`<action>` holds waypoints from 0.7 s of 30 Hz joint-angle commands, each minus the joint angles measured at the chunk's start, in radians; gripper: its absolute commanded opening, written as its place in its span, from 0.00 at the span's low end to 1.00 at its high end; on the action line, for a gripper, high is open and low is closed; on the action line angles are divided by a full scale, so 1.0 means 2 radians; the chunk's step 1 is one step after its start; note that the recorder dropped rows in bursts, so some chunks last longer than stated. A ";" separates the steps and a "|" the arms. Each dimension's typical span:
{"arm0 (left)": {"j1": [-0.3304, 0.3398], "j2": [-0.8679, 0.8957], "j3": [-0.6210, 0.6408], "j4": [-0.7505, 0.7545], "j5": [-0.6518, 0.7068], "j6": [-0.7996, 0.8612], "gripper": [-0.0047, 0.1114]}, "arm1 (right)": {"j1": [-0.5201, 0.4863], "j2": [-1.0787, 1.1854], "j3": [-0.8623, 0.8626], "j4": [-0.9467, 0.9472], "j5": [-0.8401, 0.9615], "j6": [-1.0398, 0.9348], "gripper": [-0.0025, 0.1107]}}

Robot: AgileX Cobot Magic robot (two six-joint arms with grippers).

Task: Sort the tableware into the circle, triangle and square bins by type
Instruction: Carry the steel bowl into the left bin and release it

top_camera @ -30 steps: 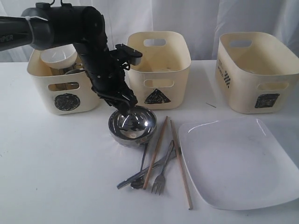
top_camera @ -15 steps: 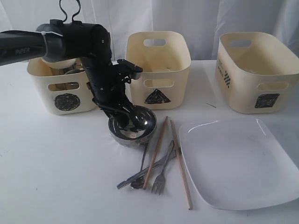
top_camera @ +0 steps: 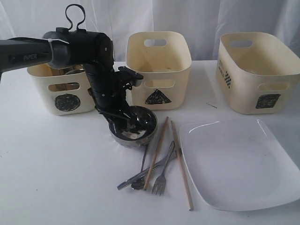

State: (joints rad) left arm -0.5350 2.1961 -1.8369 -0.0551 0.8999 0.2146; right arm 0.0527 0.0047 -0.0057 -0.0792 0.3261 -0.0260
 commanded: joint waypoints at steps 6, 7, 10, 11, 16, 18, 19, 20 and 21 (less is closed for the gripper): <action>-0.003 -0.011 0.001 0.036 0.049 -0.005 0.04 | -0.001 -0.002 0.003 0.002 -0.005 0.003 0.02; -0.003 -0.015 0.001 0.040 0.049 -0.005 0.04 | -0.001 -0.002 0.003 0.002 -0.005 0.003 0.02; 0.002 -0.032 0.001 0.049 0.049 -0.012 0.04 | -0.001 -0.002 0.003 0.002 -0.005 0.003 0.02; 0.003 -0.039 0.001 0.050 0.050 -0.016 0.04 | -0.001 -0.002 0.003 0.002 -0.005 0.003 0.02; 0.012 -0.081 -0.001 0.055 0.062 -0.016 0.04 | -0.001 -0.002 0.003 0.002 -0.005 0.003 0.02; 0.014 -0.106 -0.001 0.055 0.061 -0.016 0.04 | -0.001 -0.002 0.003 0.002 -0.005 0.003 0.02; 0.017 -0.116 -0.001 0.055 0.060 -0.015 0.04 | -0.001 -0.002 0.003 0.002 -0.005 0.003 0.02; 0.017 -0.127 -0.001 0.055 0.059 -0.014 0.04 | -0.001 -0.002 0.003 0.002 -0.005 0.003 0.02; 0.017 -0.137 -0.001 0.055 0.058 -0.013 0.04 | -0.001 -0.002 0.003 0.002 -0.005 0.003 0.02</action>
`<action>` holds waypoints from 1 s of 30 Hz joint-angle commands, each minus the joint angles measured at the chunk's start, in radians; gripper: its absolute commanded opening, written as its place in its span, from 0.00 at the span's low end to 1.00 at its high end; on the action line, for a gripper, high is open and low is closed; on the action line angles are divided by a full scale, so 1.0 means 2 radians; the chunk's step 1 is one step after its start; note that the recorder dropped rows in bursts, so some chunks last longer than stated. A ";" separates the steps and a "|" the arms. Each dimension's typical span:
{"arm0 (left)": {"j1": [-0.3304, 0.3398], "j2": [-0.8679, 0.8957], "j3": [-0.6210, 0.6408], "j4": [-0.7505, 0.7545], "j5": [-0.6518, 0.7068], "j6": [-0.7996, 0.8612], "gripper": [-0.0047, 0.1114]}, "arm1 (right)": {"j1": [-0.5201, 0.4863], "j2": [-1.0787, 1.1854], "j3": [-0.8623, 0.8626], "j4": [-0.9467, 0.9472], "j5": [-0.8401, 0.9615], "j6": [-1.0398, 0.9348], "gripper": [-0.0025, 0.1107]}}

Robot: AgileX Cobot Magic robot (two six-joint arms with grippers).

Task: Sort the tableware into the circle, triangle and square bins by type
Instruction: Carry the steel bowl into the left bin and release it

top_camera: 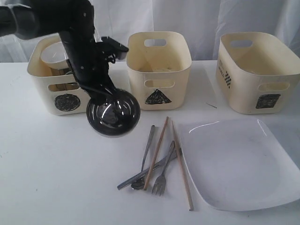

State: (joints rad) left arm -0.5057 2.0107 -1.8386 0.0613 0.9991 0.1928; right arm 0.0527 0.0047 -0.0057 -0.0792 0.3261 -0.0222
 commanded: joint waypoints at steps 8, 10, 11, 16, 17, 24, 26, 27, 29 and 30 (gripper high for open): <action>0.003 -0.103 0.000 0.036 -0.005 0.005 0.04 | -0.001 -0.002 0.003 0.002 -0.005 0.001 0.02; 0.004 -0.110 -0.001 0.068 -0.018 -0.008 0.04 | -0.001 -0.002 0.003 0.002 -0.005 0.001 0.02; 0.007 -0.113 -0.001 0.083 -0.027 -0.019 0.04 | -0.001 -0.002 0.003 0.002 -0.005 0.001 0.02; 0.048 -0.113 -0.016 0.062 -0.056 -0.033 0.04 | -0.001 -0.002 0.003 0.002 -0.005 0.001 0.02; 0.059 -0.112 -0.020 0.051 -0.061 -0.033 0.04 | -0.001 -0.002 0.003 0.002 -0.005 0.001 0.02; 0.130 -0.103 -0.038 -0.027 -0.125 -0.033 0.04 | -0.001 -0.002 0.003 0.002 -0.005 0.001 0.02; 0.144 -0.096 -0.043 -0.031 -0.130 -0.033 0.04 | -0.001 -0.002 0.003 0.002 -0.005 0.001 0.02; 0.151 -0.091 -0.046 -0.031 -0.132 -0.033 0.04 | -0.001 -0.002 0.003 0.002 -0.005 0.001 0.02; 0.163 -0.082 -0.049 -0.038 -0.139 -0.037 0.04 | -0.001 -0.002 0.003 0.002 -0.005 0.001 0.02; 0.170 -0.077 -0.051 -0.043 -0.141 -0.038 0.04 | -0.001 -0.002 0.003 0.002 -0.005 0.001 0.02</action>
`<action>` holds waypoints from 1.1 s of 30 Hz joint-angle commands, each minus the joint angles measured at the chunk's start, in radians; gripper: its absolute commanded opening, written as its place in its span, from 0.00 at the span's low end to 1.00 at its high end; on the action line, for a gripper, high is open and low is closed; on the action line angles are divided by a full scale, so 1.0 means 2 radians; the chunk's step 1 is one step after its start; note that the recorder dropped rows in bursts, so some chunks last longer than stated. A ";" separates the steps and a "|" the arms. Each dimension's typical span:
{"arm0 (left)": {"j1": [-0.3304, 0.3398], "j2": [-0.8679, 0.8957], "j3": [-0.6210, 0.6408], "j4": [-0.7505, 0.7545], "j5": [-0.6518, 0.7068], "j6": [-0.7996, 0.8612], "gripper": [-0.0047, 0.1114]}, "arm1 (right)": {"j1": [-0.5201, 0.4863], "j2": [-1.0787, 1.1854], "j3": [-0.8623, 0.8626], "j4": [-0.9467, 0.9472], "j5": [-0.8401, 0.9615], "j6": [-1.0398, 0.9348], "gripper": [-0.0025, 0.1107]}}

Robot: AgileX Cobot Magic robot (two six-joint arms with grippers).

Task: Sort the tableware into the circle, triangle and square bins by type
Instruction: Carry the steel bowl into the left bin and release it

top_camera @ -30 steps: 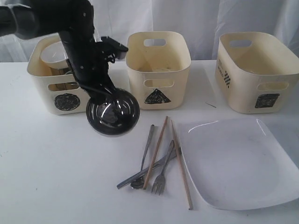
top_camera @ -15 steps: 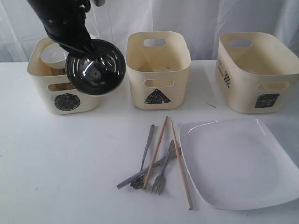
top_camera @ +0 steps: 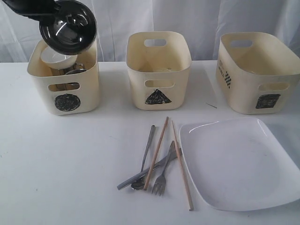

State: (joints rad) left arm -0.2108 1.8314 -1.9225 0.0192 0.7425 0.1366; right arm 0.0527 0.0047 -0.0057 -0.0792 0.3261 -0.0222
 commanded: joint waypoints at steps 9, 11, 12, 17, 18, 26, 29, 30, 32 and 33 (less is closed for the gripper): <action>0.035 0.077 -0.018 -0.030 -0.049 -0.012 0.04 | -0.001 -0.002 0.003 0.002 -0.005 0.001 0.02; 0.035 0.091 -0.018 -0.030 -0.057 -0.013 0.04 | -0.001 -0.002 0.003 0.002 -0.005 0.001 0.02; 0.035 0.096 -0.018 -0.030 -0.060 -0.013 0.04 | -0.001 -0.002 0.003 0.002 -0.005 0.001 0.02; 0.035 0.117 -0.023 -0.014 -0.060 -0.013 0.04 | -0.001 -0.002 0.003 0.002 -0.005 0.001 0.02; 0.035 0.119 -0.023 -0.010 -0.060 -0.013 0.04 | -0.001 -0.002 0.003 0.002 -0.005 0.001 0.02; 0.035 0.135 -0.022 -0.005 -0.062 -0.013 0.06 | -0.001 -0.002 0.003 0.002 -0.005 0.001 0.02; 0.035 0.138 -0.022 -0.005 -0.061 -0.013 0.17 | -0.001 -0.002 0.003 0.002 -0.005 0.001 0.02; 0.035 0.139 -0.022 -0.005 -0.062 -0.013 0.23 | -0.001 -0.002 0.003 0.002 -0.005 0.001 0.02; 0.035 0.139 -0.022 -0.005 -0.064 -0.013 0.33 | -0.001 -0.002 0.003 0.002 -0.005 0.001 0.02; 0.035 0.139 -0.022 -0.010 -0.065 -0.013 0.37 | -0.001 -0.002 0.003 0.002 -0.005 0.001 0.02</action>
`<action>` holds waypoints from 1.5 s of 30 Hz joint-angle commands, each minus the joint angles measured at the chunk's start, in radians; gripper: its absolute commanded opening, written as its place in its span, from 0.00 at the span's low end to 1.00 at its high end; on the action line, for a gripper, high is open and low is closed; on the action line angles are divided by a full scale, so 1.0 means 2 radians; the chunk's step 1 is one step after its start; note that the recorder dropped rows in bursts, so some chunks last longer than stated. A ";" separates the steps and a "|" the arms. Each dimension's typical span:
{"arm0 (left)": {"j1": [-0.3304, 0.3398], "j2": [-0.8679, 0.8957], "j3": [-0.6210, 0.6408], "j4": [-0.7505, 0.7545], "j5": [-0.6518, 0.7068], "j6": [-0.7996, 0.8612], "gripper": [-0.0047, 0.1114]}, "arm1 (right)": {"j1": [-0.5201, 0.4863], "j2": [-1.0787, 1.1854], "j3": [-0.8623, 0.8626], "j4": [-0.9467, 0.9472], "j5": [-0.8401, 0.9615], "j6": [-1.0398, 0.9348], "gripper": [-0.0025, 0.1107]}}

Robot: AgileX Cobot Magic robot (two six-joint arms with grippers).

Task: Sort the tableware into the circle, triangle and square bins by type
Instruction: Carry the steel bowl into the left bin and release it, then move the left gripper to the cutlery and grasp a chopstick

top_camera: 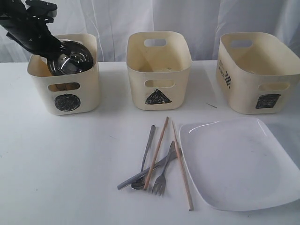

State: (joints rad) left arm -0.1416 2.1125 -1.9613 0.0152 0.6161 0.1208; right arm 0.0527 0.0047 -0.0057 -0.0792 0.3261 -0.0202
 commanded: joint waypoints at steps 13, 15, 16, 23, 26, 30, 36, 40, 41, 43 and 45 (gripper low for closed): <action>0.000 -0.100 -0.003 -0.074 0.049 0.048 0.39 | -0.001 -0.002 0.003 0.002 -0.005 0.000 0.02; 0.000 -0.123 -0.003 -0.086 0.086 0.058 0.39 | -0.001 -0.002 0.003 0.002 -0.005 0.000 0.02; 0.000 -0.133 -0.003 -0.089 0.107 0.065 0.39 | -0.001 -0.002 0.003 0.002 -0.005 0.000 0.02; -0.017 -0.190 0.021 -0.152 0.202 0.107 0.39 | -0.001 -0.002 0.003 0.002 -0.005 0.000 0.02; -0.056 -0.205 0.057 -0.152 0.213 0.120 0.39 | -0.001 -0.002 0.003 0.002 -0.005 0.000 0.02; -0.113 -0.207 0.104 -0.150 0.213 0.129 0.39 | -0.001 -0.002 0.003 0.002 -0.005 0.000 0.02; -0.173 -0.201 0.151 -0.144 0.193 0.132 0.39 | -0.001 -0.002 0.003 0.002 -0.005 0.000 0.02; -0.192 -0.196 0.176 -0.141 0.193 0.127 0.39 | -0.001 -0.002 0.003 0.002 -0.005 0.000 0.02; -0.197 -0.193 0.184 -0.141 0.189 0.125 0.39 | -0.001 -0.002 0.003 0.002 -0.005 0.000 0.02; -0.206 -0.187 0.195 -0.141 0.179 0.121 0.39 | -0.001 -0.002 0.003 0.002 -0.005 0.000 0.02; -0.219 -0.174 0.202 -0.145 0.156 0.104 0.40 | -0.001 -0.002 0.003 0.002 -0.005 0.000 0.02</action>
State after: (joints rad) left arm -0.5540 1.7484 -1.5752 -0.2627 0.9546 0.3648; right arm 0.0527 0.0047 -0.0057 -0.0792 0.3261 -0.0202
